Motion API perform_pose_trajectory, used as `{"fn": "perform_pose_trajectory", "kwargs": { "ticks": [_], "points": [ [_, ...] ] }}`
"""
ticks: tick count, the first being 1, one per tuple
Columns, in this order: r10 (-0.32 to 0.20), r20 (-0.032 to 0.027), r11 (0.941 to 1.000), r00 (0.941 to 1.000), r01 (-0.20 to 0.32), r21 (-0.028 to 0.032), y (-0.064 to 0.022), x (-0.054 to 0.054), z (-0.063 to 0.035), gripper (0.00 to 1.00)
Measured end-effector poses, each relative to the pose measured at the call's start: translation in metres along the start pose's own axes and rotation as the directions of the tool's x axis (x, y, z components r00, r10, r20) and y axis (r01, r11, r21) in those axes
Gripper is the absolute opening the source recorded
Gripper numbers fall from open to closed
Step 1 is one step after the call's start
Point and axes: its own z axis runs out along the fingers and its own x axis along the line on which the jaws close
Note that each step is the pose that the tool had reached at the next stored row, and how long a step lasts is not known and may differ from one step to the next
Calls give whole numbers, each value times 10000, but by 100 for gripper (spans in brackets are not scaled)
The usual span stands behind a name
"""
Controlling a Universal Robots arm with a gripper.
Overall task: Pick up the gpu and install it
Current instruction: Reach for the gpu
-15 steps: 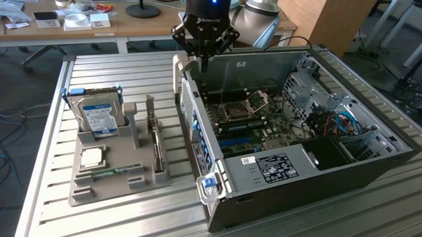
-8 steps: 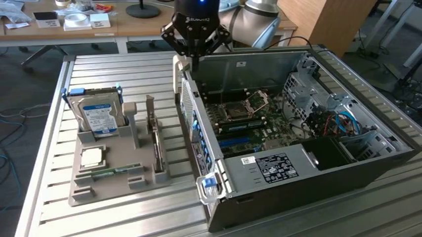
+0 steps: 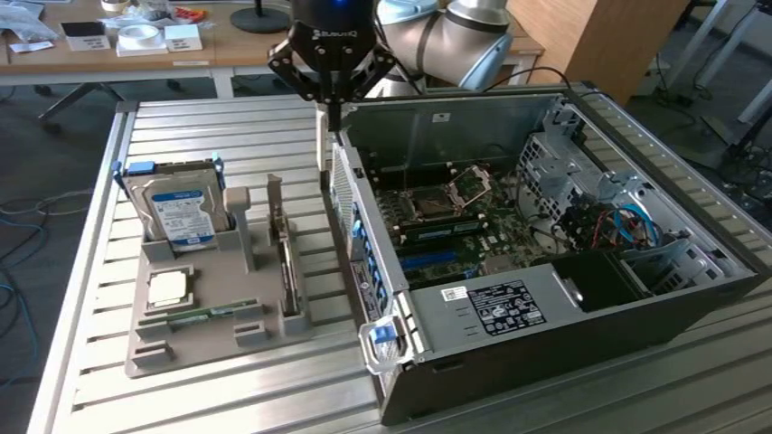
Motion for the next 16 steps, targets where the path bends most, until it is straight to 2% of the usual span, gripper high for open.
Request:
{"fn": "perform_pose_trajectory", "kwargs": {
  "ticks": [9, 16],
  "points": [
    [0, -1, 10000, 10000, 0, 1, 30, 279, -4, 11],
    [1, 0, 10000, 10000, -1, 0, 19, 476, -7, 11]
  ]
}}
